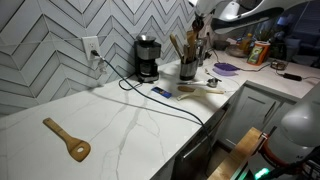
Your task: Remove the brown serving spoon from the pot
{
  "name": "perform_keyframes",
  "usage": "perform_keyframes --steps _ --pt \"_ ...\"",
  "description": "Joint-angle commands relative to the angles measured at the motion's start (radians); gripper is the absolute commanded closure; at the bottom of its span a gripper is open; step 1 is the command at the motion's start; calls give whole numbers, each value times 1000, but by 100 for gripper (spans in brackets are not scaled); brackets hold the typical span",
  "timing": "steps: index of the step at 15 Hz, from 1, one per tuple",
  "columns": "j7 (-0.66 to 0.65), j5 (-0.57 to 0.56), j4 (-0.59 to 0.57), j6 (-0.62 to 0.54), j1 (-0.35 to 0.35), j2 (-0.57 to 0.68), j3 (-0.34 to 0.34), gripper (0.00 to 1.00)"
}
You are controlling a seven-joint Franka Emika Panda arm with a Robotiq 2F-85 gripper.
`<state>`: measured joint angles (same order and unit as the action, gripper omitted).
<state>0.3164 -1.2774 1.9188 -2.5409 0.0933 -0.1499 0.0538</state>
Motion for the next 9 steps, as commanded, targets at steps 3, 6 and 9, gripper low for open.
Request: perform_keyframes --steps 3,6,9 --pt "-28 -41 -26 141 -19 -50 -22 96" --pt "-5 -25 -56 217 -30 -59 -34 96" --pt "10 -18 -79 273 -41 -51 -39 96"
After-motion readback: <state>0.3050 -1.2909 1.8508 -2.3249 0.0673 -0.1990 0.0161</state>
